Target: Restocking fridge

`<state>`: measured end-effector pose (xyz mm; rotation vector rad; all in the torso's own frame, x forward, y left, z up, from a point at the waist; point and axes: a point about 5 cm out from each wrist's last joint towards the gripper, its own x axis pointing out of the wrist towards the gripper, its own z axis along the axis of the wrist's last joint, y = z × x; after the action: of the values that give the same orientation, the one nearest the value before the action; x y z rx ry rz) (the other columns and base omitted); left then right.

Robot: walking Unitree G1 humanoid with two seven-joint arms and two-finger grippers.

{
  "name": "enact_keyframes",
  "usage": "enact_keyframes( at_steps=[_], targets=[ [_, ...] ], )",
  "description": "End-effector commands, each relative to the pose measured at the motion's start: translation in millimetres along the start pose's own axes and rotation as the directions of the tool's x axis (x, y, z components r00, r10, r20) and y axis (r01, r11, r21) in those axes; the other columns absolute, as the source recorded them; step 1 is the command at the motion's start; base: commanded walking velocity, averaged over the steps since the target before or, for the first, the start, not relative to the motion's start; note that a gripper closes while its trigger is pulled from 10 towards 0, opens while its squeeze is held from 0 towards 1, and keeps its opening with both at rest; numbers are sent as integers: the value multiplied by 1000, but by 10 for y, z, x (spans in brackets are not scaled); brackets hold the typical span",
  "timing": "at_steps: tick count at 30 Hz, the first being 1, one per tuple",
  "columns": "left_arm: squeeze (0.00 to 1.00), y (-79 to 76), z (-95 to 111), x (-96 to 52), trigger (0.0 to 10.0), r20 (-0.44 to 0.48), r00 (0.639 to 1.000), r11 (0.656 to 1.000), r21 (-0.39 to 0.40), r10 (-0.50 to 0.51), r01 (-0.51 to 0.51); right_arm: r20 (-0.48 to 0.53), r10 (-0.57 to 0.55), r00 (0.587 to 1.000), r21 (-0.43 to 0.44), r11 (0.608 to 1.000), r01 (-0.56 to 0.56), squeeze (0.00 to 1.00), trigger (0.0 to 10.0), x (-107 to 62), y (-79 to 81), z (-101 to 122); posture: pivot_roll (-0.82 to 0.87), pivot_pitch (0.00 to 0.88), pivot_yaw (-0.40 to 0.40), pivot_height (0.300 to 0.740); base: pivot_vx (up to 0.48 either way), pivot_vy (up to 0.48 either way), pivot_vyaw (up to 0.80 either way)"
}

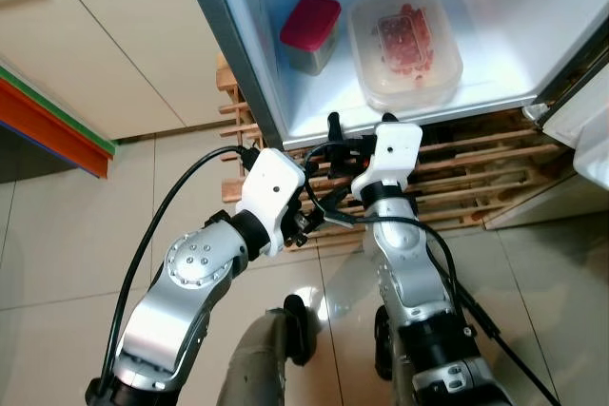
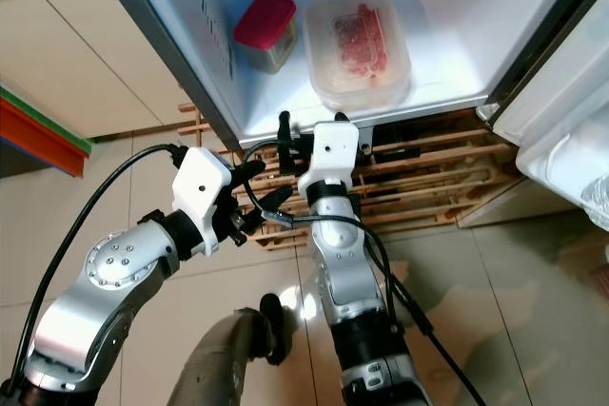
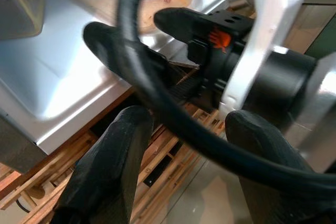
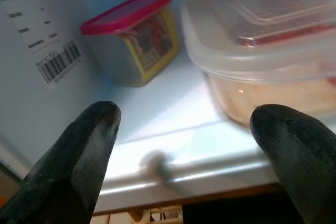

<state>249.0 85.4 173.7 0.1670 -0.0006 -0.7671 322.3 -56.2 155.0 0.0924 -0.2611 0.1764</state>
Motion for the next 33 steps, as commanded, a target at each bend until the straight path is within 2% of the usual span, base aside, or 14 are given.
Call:
enact_keyframes(
  at_steps=[1,5,8,11,13,14,15,16,17,22,27,33],
  targets=[
    [0,-61,-12,-38,10000,-7,1000,1000,-16,-12,12,-13,30,999,15,999,-30,0,10000,-2,68,-46,100,377,135,725,0,0,0],
    [0,-96,-17,-41,10000,-12,1000,1000,-26,-11,11,-7,49,999,6,999,-49,0,10000,94,93,-51,102,376,133,725,0,0,0],
    [0,-103,-17,-44,10000,-14,1000,1000,-29,-7,7,2,47,999,-47,998,-47,0,10000,136,52,-70,103,377,131,725,0,0,0],
    [0,-104,-18,-45,10000,-15,1000,1000,-30,-4,4,5,26,1000,-96,995,-26,0,10000,157,-33,-99,104,379,130,725,0,0,0],
    [0,-109,-24,-48,10000,-19,1000,999,-32,-1,1,11,-18,1000,-194,981,20,0,10000,192,-202,-134,106,382,132,725,0,0,0],
    [0,-109,-24,-48,10000,-19,1000,999,-32,-1,1,11,-18,1000,-194,981,20,0,10000,192,-202,-134,106,382,132,725,0,0,0],
    [0,-114,-27,-49,10000,-21,1000,999,-33,0,0,19,-49,999,-252,966,52,0,10000,207,-325,-136,106,384,131,725,0,0,0],
    [0,-114,-29,-50,10000,-22,1000,999,-33,0,-1,22,-70,997,-267,961,73,0,10000,213,-389,-133,106,384,131,725,0,0,0],
    [0,-114,-29,-50,10000,-22,1000,999,-33,0,-1,22,-70,997,-267,961,73,0,10000,213,-389,-133,106,384,131,725,0,0,0],
    [0,-112,-37,-48,10000,-25,1000,999,-37,6,-7,39,-131,991,-326,935,136,0,10000,208,-666,-118,100,386,128,725,0,0,0],
    [0,-99,-46,-35,10000,-27,1000,999,-39,12,-13,56,-148,987,-363,918,158,0,10000,200,-764,-118,87,389,125,725,0,0,0],
    [0,-75,-56,-20,10000,-30,999,999,-35,21,-22,68,-155,986,-402,900,169,0,10000,198,-804,-128,86,390,124,725,0,0,0]
  ],
)
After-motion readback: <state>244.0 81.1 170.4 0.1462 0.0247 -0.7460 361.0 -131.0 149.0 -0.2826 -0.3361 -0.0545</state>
